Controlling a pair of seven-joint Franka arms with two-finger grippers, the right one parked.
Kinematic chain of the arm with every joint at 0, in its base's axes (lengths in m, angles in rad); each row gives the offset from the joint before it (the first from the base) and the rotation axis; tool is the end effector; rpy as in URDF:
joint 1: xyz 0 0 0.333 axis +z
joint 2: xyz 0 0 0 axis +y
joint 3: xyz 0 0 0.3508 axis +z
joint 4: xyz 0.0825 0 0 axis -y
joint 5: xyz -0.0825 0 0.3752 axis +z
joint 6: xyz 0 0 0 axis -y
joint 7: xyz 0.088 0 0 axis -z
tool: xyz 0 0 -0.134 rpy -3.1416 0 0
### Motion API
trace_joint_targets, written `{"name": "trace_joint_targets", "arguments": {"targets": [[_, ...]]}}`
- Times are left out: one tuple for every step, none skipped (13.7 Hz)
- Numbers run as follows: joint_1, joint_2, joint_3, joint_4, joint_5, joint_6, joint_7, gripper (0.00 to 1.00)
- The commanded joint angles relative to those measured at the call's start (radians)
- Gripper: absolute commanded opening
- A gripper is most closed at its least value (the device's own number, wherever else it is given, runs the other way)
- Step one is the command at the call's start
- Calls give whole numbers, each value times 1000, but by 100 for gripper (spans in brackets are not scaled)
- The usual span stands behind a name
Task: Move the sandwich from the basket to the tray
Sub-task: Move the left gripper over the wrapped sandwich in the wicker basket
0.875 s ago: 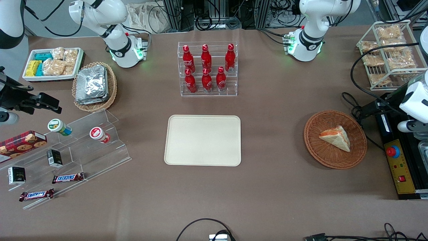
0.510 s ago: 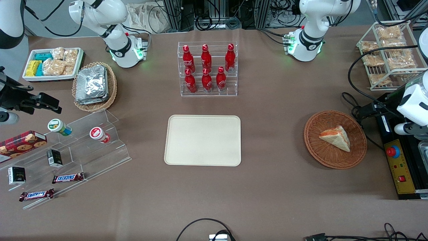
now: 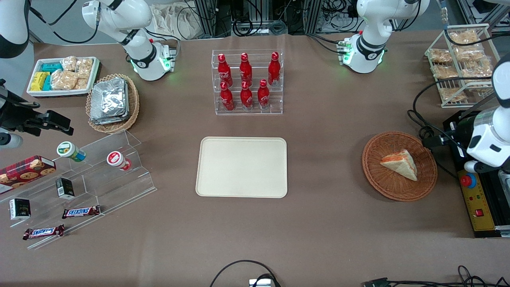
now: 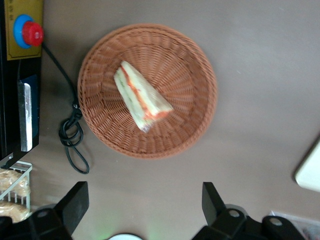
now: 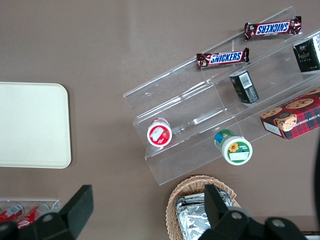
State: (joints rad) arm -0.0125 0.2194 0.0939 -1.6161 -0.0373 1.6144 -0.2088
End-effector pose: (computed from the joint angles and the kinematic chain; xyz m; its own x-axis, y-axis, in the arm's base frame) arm 0.5957 0.0392 0.4894 0.9328 0.2879 -0.2168 0.2884 -0.9570 -0.0300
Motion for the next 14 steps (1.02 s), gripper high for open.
{"name": "trace_joint_targets", "arguments": {"targets": [[8, -72, 4, -206, 4, 201, -88, 100], [8, -72, 15, -266, 1, 279, -93, 100], [6, -69, 18, -310, 0, 350, -106, 100], [8, -68, 20, -358, 0, 422, -142, 100], [9, -60, 21, -386, -15, 467, -190, 100], [28, -40, 27, -395, -18, 482, -219, 100], [34, -28, 27, -393, -21, 493, -230, 100], [34, -25, 27, -400, -21, 505, -231, 100], [37, -15, 27, -415, -21, 521, -231, 100], [37, -5, 27, -427, -21, 550, -233, 100], [37, 11, 27, -436, -36, 570, -242, 100], [36, 21, 27, -429, -85, 572, -268, 100], [36, 24, 27, -414, -125, 569, -291, 100], [36, 26, 27, -412, -131, 567, -314, 100]]}}
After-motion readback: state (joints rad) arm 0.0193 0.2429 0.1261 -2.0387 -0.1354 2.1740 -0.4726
